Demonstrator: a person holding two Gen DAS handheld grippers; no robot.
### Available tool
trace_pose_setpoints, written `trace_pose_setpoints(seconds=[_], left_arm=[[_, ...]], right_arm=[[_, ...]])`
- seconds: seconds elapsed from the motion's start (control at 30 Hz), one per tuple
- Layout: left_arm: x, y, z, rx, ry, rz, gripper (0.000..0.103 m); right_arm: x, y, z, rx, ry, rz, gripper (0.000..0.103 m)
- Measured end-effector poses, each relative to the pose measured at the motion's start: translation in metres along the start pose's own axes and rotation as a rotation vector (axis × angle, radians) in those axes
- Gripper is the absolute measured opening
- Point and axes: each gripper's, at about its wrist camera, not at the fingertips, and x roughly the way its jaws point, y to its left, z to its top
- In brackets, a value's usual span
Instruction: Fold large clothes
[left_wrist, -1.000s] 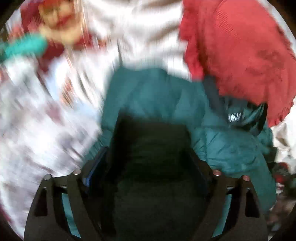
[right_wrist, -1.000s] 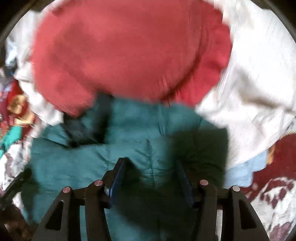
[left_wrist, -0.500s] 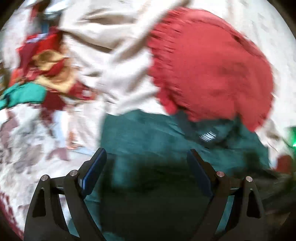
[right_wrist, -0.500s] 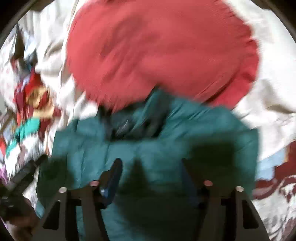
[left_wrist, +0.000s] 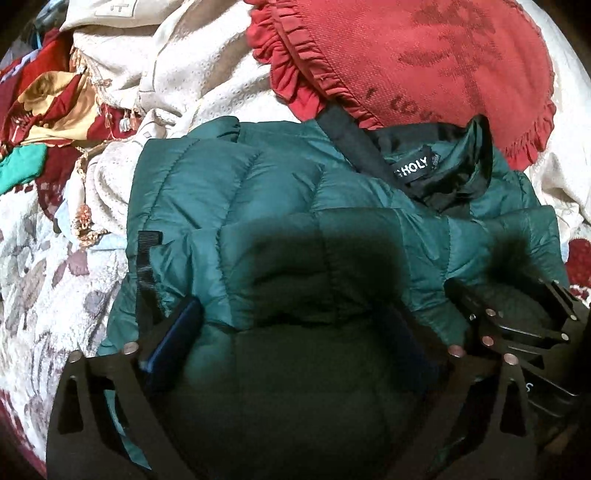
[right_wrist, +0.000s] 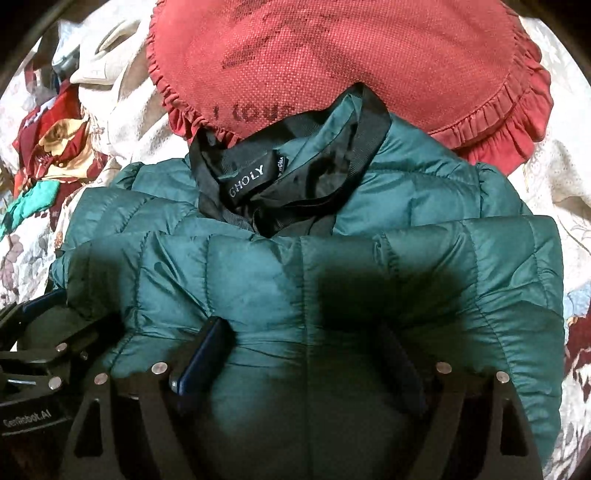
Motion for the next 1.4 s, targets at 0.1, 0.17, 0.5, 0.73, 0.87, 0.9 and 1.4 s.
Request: trace_pose_setpoints(seconds=[0.1,0.17,0.5,0.73,0.87,0.9,1.4], left_arm=[[-0.006,-0.008,-0.004,0.000,0.000,0.011,0.103],[-0.007,-0.010,-0.005,0.002,0.012,0.007,0.103],[-0.050,0.003,-0.009,-0.031,-0.135,0.007,0.100],[-0.019,0.019,-0.024,-0.106,0.032,0.012,0.103],[-0.029,0.032,-0.023,-0.139,0.021,-0.045,0.103],[-0.038,0.039,-0.024,-0.162,0.022,-0.079,0.103],[-0.138,0.176,-0.107,-0.101,0.098,-0.120,0.102]], right_arm=[[-0.006,-0.005,-0.006,0.002,-0.004,0.002,0.083],[-0.009,-0.006,-0.010,0.005,-0.013,0.003,0.083],[-0.044,-0.021,0.003,0.078,0.002,0.047,0.086],[-0.075,-0.046,-0.034,0.053,0.060,0.015,0.088],[-0.070,-0.049,-0.045,0.072,0.057,0.020,0.089],[-0.075,-0.049,-0.042,0.076,0.067,0.019,0.088],[-0.236,-0.113,-0.162,0.145,0.093,0.042,0.090]])
